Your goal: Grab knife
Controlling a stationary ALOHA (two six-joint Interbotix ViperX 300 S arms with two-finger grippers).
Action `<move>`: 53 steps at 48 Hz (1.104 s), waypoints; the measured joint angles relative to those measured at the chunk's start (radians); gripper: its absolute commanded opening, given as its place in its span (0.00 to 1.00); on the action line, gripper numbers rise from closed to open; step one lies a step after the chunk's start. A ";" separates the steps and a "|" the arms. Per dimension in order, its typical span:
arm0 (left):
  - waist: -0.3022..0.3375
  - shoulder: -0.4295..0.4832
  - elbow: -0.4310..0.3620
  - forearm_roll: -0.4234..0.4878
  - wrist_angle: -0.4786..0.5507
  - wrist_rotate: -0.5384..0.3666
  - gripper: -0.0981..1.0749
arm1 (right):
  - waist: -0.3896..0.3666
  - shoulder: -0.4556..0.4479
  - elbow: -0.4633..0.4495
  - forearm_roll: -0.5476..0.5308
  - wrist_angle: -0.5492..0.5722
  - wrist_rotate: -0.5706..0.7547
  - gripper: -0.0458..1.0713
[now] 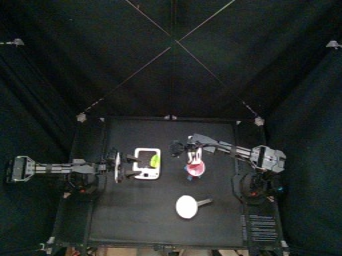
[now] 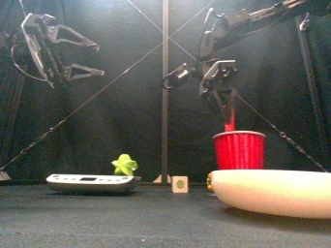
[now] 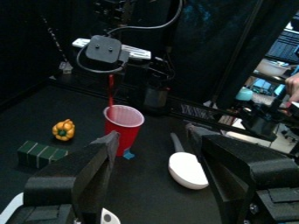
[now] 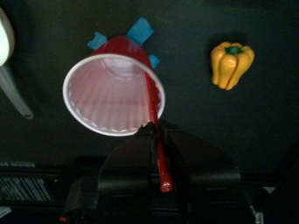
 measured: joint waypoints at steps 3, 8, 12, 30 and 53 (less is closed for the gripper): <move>0.000 0.000 0.000 0.000 0.000 0.000 0.91 | 0.000 -0.015 0.006 0.002 0.000 0.003 0.39; 0.000 0.000 0.000 0.000 0.000 0.000 0.91 | 0.002 -0.040 0.008 0.003 0.000 0.005 0.39; 0.000 0.000 0.000 0.000 0.000 0.000 0.91 | 0.008 -0.058 0.009 0.009 0.000 0.006 0.39; 0.000 0.000 0.003 0.000 0.000 -0.002 0.91 | 0.049 -0.190 0.038 0.011 -0.002 0.026 0.39; 0.002 0.000 0.003 0.000 0.000 -0.002 0.91 | 0.052 -0.298 0.160 0.005 -0.021 0.074 0.39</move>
